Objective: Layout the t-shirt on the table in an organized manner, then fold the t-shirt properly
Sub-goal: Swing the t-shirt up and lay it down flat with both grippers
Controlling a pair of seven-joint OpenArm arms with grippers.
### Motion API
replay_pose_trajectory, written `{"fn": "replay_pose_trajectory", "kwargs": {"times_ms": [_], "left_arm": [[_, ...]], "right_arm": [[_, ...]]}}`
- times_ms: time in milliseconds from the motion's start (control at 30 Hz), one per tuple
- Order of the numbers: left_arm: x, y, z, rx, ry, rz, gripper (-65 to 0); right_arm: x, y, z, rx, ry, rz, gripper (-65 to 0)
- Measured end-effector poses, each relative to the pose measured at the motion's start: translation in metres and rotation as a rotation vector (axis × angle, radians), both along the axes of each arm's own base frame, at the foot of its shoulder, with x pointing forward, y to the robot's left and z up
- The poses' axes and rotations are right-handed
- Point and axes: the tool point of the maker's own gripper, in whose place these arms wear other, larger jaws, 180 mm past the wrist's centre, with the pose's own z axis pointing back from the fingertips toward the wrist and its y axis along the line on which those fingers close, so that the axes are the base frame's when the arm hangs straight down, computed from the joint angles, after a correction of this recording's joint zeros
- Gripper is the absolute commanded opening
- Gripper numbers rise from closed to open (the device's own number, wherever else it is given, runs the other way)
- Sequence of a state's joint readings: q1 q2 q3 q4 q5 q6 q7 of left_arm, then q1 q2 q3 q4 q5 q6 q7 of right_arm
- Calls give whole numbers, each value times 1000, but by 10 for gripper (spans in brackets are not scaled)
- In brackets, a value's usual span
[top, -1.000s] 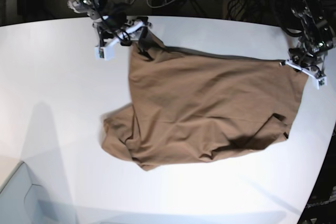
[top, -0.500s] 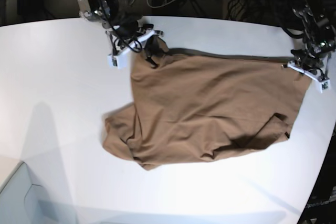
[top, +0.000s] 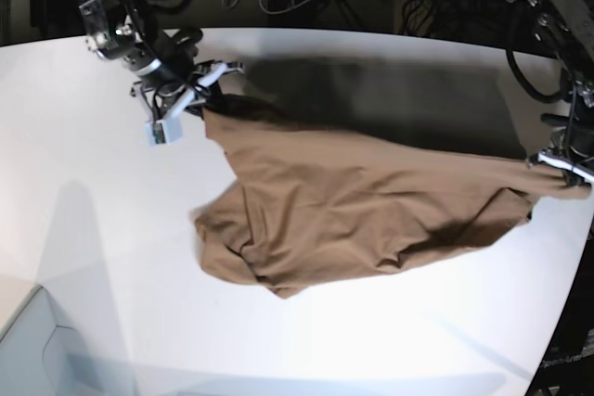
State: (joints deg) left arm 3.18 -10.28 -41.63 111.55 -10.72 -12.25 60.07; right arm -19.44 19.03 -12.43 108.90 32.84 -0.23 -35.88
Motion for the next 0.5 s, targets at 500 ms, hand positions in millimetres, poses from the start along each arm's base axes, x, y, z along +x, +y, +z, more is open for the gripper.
{"fn": "replay_pose_trajectory", "kwargs": {"times_ms": [500], "left_arm": [[92,-39,107,19,-307,-123,-650]], "right_arm": [[84,-30,97,-79,-330,-3,-646]]}}
